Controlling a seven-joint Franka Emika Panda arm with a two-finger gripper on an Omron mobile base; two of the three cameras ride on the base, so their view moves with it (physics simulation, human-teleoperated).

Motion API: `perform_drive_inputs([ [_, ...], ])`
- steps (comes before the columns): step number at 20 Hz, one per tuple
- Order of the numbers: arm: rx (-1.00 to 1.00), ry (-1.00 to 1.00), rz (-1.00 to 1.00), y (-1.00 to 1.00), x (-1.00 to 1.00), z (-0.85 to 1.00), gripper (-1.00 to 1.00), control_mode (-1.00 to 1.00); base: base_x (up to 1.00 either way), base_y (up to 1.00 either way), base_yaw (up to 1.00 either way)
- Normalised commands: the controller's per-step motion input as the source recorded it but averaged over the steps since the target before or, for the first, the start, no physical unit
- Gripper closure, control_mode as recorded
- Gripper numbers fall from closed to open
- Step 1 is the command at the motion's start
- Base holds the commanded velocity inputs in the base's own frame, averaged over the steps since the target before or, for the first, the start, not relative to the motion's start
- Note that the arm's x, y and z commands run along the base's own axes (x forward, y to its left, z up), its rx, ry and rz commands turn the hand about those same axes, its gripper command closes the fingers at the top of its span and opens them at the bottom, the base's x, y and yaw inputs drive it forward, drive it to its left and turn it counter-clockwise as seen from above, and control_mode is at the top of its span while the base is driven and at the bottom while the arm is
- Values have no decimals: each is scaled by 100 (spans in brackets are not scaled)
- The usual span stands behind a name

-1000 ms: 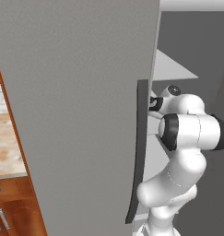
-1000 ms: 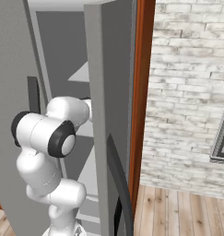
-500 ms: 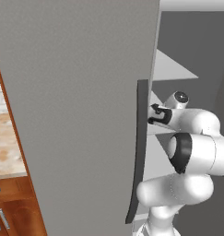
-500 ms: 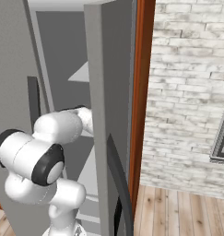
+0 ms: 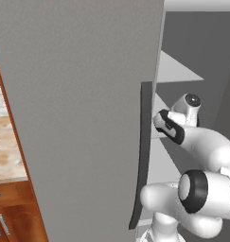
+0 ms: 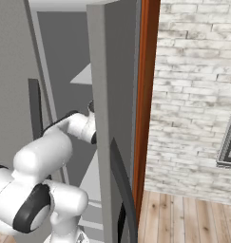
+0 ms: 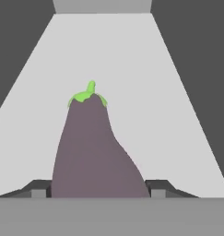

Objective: Take the bell pepper, eggplant, and broccoli from the freezer and place them in the bowl on the counter.

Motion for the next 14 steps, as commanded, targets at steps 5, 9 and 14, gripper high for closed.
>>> perform_drive_inputs([
  [5, 0, -1, 0, 0, -57, 39, 100, -100, 0, 0, 0],
  [9, 0, 0, 0, 0, -62, 31, 100, -100, 0, 0, 0],
  [14, 0, 0, 0, 0, -62, 28, 100, -100, 0, 0, 0],
])
